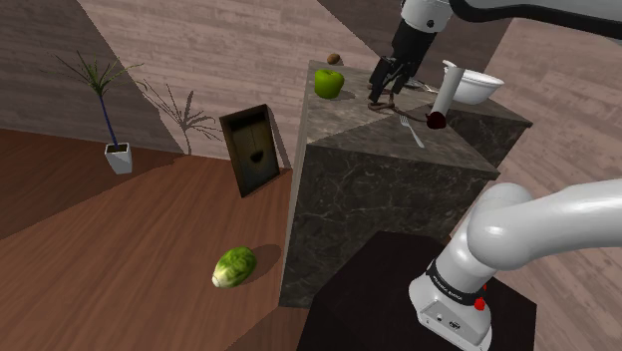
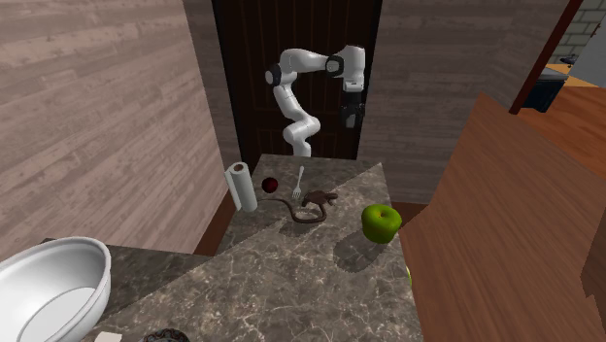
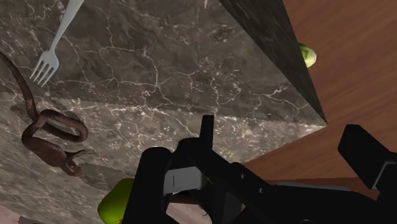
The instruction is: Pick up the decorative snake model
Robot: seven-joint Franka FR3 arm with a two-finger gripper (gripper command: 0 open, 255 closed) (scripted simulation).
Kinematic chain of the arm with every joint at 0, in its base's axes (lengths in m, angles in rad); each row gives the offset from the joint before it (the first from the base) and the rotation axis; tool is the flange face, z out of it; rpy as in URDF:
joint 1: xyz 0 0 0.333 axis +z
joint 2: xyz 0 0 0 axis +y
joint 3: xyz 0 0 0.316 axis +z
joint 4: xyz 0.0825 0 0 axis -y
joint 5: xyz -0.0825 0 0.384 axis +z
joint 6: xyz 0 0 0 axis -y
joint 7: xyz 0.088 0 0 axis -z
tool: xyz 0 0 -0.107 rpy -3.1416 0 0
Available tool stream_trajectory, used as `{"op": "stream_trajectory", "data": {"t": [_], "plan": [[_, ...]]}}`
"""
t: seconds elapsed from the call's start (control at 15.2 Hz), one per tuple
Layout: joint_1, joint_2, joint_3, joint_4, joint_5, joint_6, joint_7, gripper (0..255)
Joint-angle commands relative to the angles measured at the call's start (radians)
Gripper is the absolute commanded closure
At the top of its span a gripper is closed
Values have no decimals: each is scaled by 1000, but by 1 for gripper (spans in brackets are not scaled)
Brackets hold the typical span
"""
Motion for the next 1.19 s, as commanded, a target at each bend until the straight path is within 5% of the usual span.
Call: {"op": "stream_trajectory", "data": {"t": [0.0, 1.12], "plan": [[0, 0, 0, 0, 0, 0, 0, 0], [-75, 244, -407, 92, -90, 154, -407, 0]]}}
